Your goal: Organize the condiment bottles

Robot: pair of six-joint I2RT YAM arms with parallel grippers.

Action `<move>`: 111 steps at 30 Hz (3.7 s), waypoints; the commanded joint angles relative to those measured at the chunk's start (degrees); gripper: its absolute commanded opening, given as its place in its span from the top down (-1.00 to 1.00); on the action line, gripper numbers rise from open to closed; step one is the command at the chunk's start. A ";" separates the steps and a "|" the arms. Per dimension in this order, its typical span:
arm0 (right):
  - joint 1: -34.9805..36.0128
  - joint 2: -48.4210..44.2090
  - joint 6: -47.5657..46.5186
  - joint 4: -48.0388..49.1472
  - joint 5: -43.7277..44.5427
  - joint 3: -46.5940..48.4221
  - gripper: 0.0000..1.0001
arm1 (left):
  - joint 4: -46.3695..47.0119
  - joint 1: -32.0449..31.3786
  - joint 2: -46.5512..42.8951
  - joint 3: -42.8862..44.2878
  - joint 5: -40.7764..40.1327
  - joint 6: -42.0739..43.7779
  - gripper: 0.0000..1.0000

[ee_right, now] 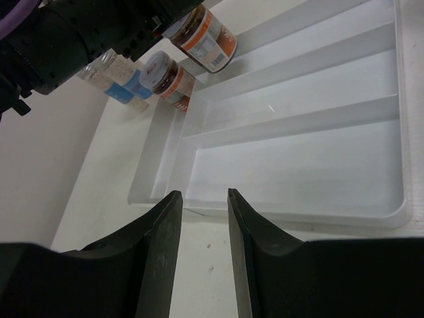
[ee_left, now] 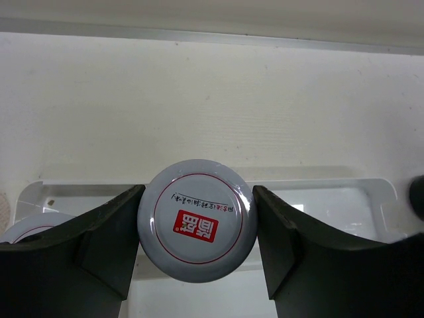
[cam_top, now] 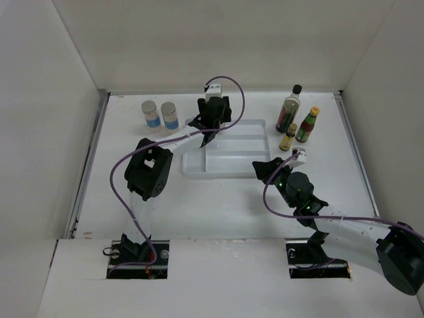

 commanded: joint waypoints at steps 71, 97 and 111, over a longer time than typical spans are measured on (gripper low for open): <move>0.26 3.87 -0.01 3.63 -2.53 2.44 -0.66 | 0.23 15.81 -24.74 -18.59 -2.67 -0.30 0.23; 0.35 3.25 -0.01 3.89 -2.44 1.83 -0.65 | -1.52 -7.13 -42.15 -39.95 -11.72 -3.99 0.27; 0.35 4.75 -0.01 4.59 -2.53 2.18 -0.67 | -1.61 -8.19 -43.46 -47.51 -12.69 -7.50 -0.18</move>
